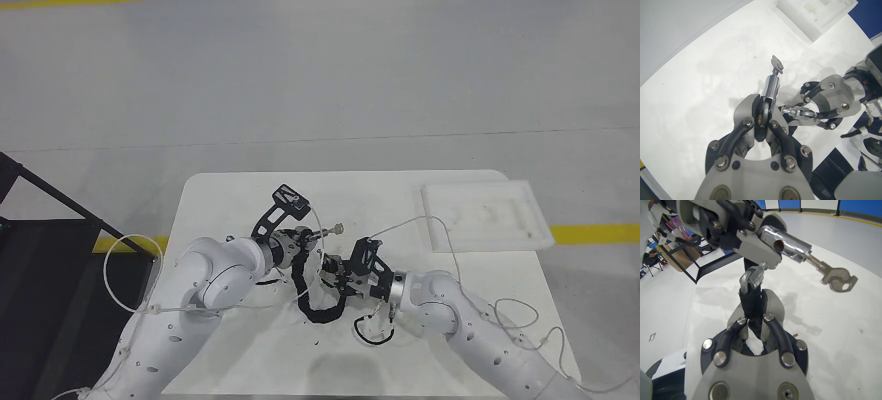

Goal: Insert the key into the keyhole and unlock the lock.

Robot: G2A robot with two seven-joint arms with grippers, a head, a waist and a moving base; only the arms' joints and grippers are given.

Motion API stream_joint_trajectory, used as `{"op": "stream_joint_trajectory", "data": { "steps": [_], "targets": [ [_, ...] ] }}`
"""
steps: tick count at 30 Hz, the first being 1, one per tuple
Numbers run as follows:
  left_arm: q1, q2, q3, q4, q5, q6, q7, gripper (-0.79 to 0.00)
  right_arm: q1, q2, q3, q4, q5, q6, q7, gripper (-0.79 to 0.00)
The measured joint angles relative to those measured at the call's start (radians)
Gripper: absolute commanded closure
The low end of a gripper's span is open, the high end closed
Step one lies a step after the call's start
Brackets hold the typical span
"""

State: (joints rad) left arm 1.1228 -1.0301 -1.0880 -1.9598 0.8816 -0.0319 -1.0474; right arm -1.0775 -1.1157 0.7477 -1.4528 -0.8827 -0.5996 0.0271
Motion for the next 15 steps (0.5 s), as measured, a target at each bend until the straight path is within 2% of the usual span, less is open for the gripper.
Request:
{"op": "stream_joint_trajectory", "data": {
  "steps": [8, 15],
  "targets": [
    [-0.012, 0.001, -0.046, 0.063, -0.026, 0.006, -0.009, 0.0, -0.11, 0.031, 0.1, -0.07, -0.037, 0.022, -0.044, 0.0],
    [0.003, 0.006, -0.081, 0.117, -0.049, 0.005, -0.035, 0.0, -0.212, 0.065, 0.241, -0.1, 0.017, 0.016, -0.048, 0.0]
  ]
}}
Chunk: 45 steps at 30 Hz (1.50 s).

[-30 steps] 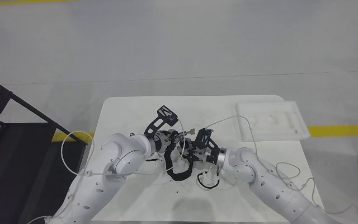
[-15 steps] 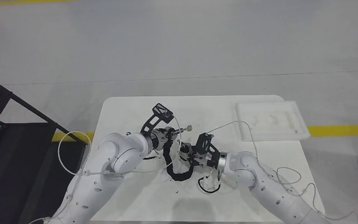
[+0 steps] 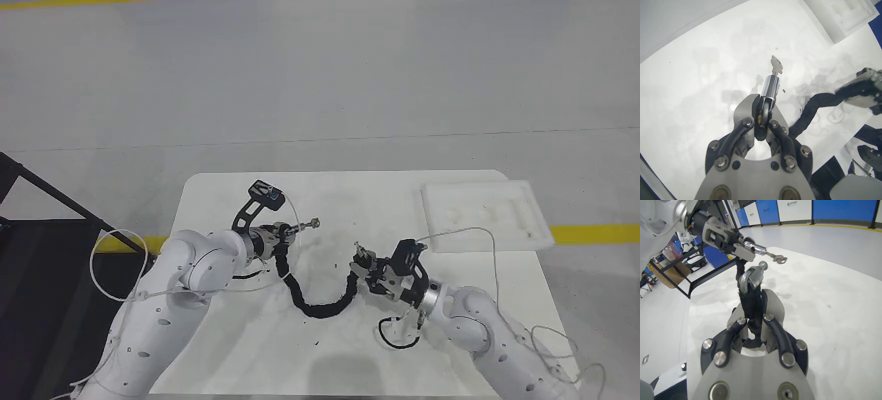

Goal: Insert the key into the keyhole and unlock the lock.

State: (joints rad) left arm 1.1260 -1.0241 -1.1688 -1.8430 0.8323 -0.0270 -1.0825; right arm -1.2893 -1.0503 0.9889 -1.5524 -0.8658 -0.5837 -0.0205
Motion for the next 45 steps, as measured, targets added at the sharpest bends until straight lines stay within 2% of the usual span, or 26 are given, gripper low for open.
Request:
{"op": "stream_joint_trajectory", "data": {
  "steps": [5, 14, 15, 16, 19, 20, 21, 22, 27, 32, 35, 41, 45],
  "targets": [
    [-0.019, -0.005, 0.028, 0.062, 0.015, -0.003, -0.004, 0.0, -0.018, 0.003, 0.029, -0.012, 0.029, -0.011, 0.022, 0.0],
    [-0.109, -0.038, 0.138, 0.23, 0.011, 0.013, 0.038, 0.0, -0.013, -0.003, 0.033, -0.011, 0.042, -0.021, 0.047, 0.0],
    [-0.119, -0.042, 0.148, 0.246, 0.007, 0.015, 0.046, -0.074, -0.012, -0.004, 0.032, -0.01, 0.042, -0.021, 0.049, 0.0],
    [-0.125, -0.044, 0.154, 0.256, 0.005, 0.015, 0.053, -0.092, -0.012, -0.005, 0.032, -0.01, 0.043, -0.021, 0.05, 0.0],
    [-0.139, -0.051, 0.167, 0.287, 0.004, 0.013, 0.068, -0.083, -0.01, -0.007, 0.031, -0.008, 0.045, -0.023, 0.054, 0.0],
    [-0.142, -0.052, 0.17, 0.294, 0.004, 0.013, 0.072, -0.182, -0.009, -0.008, 0.031, -0.008, 0.045, -0.024, 0.055, 0.0],
    [-0.145, -0.054, 0.173, 0.302, 0.002, 0.015, 0.076, -0.376, -0.008, -0.009, 0.031, -0.008, 0.045, -0.024, 0.056, 0.0],
    [-0.147, -0.055, 0.174, 0.307, 0.001, 0.017, 0.079, -0.785, -0.008, -0.009, 0.031, -0.008, 0.044, -0.025, 0.056, 0.0],
    [-0.15, -0.06, 0.169, 0.309, -0.012, 0.019, 0.108, -0.785, -0.007, -0.013, 0.031, -0.006, 0.041, -0.028, 0.058, 0.0],
    [-0.133, -0.055, 0.132, 0.227, -0.017, 0.03, 0.117, -0.785, -0.011, -0.015, 0.036, -0.01, 0.036, -0.022, 0.06, 0.0],
    [-0.098, -0.047, 0.085, 0.124, -0.044, 0.033, 0.125, -0.785, -0.009, -0.016, 0.041, -0.013, 0.034, -0.017, 0.066, 0.0],
    [0.024, -0.026, -0.046, -0.124, -0.136, 0.016, 0.138, -0.785, 0.035, -0.027, 0.038, -0.018, 0.074, 0.04, 0.129, 0.0],
    [0.129, -0.013, -0.145, -0.276, -0.171, -0.005, 0.18, -0.785, 0.081, -0.038, 0.029, -0.021, 0.149, 0.132, 0.237, 0.0]
  ]
}}
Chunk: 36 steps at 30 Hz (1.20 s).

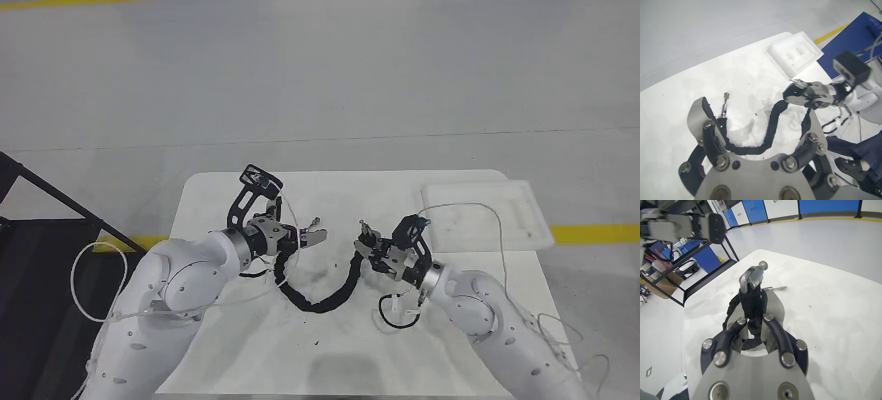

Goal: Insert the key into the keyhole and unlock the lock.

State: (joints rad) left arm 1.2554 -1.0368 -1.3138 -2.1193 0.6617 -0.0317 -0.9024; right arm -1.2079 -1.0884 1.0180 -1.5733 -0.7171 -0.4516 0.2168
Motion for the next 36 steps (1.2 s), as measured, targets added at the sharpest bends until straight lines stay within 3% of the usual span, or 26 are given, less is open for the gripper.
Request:
{"op": "stream_joint_trajectory", "data": {
  "steps": [3, 9, 23, 24, 25, 26, 36],
  "targets": [
    [0.049, 0.004, -0.047, -0.045, -0.012, -0.019, 0.024, -0.785, 0.044, -0.01, -0.01, 0.007, 0.065, 0.076, 0.094, 0.0],
    [0.043, 0.004, -0.04, -0.04, -0.01, -0.017, 0.022, -0.785, 0.155, -0.036, -0.05, 0.096, 0.155, 0.162, 0.223, 0.0],
    [0.043, 0.004, -0.04, -0.04, -0.01, -0.017, 0.022, -0.785, 0.334, -0.113, -0.199, 0.34, 0.174, 0.246, 0.277, 0.0],
    [0.043, 0.004, -0.04, -0.04, -0.01, -0.017, 0.022, -0.785, 0.346, -0.12, -0.209, 0.363, 0.175, 0.258, 0.277, -0.126],
    [0.043, 0.004, -0.04, -0.04, -0.01, -0.017, 0.022, -0.785, 0.354, -0.126, -0.216, 0.379, 0.176, 0.268, 0.275, -0.597],
    [0.043, 0.004, -0.04, -0.04, -0.01, -0.017, 0.022, -0.785, 0.362, -0.131, -0.223, 0.395, 0.18, 0.278, 0.272, -0.785],
    [0.043, 0.004, -0.04, -0.04, -0.01, -0.017, 0.022, -0.785, 0.377, -0.16, -0.216, 0.47, 0.237, 0.222, 0.178, -0.785]
  ]
}}
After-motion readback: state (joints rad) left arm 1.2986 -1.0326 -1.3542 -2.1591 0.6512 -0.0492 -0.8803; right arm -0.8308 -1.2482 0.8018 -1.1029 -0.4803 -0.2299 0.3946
